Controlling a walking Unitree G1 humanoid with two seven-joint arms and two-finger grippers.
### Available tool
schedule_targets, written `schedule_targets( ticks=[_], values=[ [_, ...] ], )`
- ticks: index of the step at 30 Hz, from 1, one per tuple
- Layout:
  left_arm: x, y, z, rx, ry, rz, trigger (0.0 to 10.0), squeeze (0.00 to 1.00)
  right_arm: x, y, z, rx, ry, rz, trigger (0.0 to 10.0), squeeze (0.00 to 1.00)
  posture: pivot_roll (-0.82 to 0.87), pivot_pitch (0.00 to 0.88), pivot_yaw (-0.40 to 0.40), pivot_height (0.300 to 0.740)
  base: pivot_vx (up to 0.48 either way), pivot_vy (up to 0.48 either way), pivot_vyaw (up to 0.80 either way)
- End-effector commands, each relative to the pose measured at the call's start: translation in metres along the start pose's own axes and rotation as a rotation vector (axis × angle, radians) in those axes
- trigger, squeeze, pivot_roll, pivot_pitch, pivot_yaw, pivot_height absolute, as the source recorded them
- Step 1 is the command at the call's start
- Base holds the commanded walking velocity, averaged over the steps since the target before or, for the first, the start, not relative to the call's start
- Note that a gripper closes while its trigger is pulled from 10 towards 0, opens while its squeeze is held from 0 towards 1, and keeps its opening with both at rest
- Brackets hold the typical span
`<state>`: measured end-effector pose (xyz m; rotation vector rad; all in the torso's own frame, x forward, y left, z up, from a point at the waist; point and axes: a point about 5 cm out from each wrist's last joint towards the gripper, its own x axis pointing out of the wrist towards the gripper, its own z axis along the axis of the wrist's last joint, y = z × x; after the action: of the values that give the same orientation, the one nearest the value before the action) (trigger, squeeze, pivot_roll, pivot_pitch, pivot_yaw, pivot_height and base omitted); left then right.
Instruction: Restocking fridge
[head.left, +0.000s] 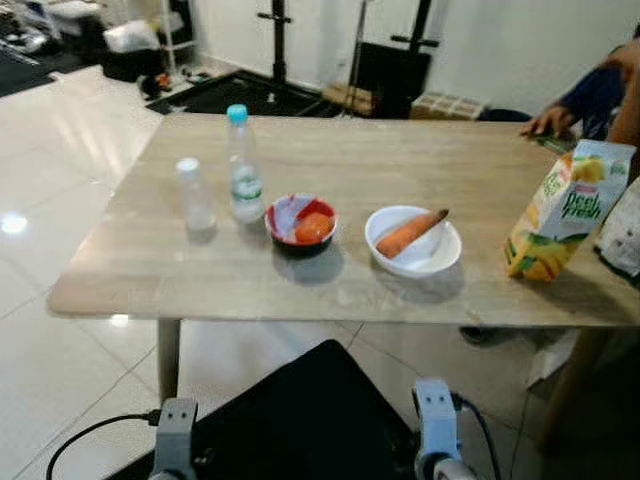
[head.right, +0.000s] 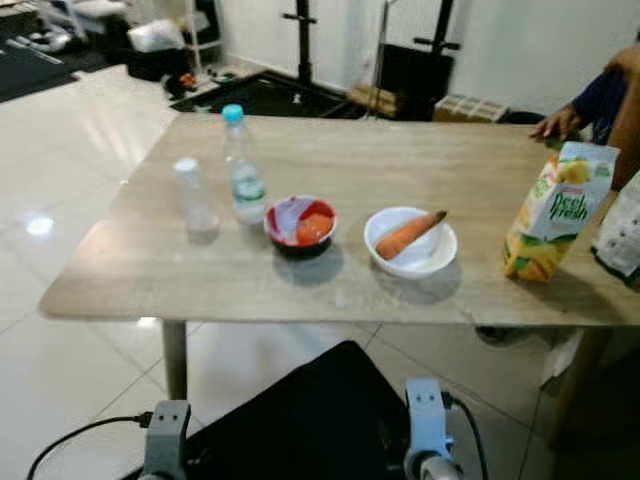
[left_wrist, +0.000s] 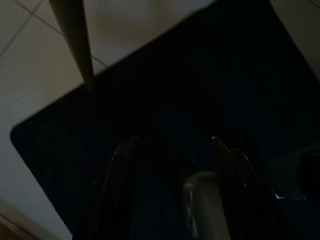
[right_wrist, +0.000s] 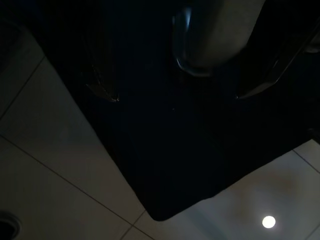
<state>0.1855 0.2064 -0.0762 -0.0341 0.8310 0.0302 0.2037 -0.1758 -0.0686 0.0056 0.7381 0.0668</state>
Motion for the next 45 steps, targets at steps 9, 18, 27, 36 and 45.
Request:
schedule_targets(
  ticks=[9,18,27,36,45],
  values=[
    [-0.008,0.002,-0.020,0.009,0.024,-0.012,10.0,0.00,-0.001,-0.003,-0.001,-0.018,0.004,-0.001,10.0,0.00,-0.12,0.077,0.016,0.740,0.000,0.000,0.00],
    [-0.007,-0.016,-0.016,0.020,-0.057,-0.068,10.0,0.00,-0.007,-0.013,-0.009,-0.030,0.007,-0.017,10.0,0.00,-0.15,0.095,0.012,0.740,0.000,0.000,0.00],
    [-0.007,-0.020,-0.006,0.036,-0.115,-0.114,10.0,0.00,-0.009,-0.023,-0.006,-0.036,-0.030,-0.028,10.0,0.00,-0.15,0.099,0.015,0.740,0.000,0.000,0.00],
    [-0.040,-0.028,0.022,0.205,-0.408,-0.520,10.0,0.00,-0.023,-0.016,0.013,-0.214,-0.132,0.551,10.0,0.00,-0.17,0.096,0.025,0.740,0.000,0.000,0.00],
    [-0.079,-0.034,0.036,0.354,-0.545,-0.669,10.0,0.00,-0.063,-0.023,0.033,-0.240,-0.129,0.987,10.0,0.00,-0.17,0.089,0.032,0.740,0.000,0.000,0.00]
  ],
)
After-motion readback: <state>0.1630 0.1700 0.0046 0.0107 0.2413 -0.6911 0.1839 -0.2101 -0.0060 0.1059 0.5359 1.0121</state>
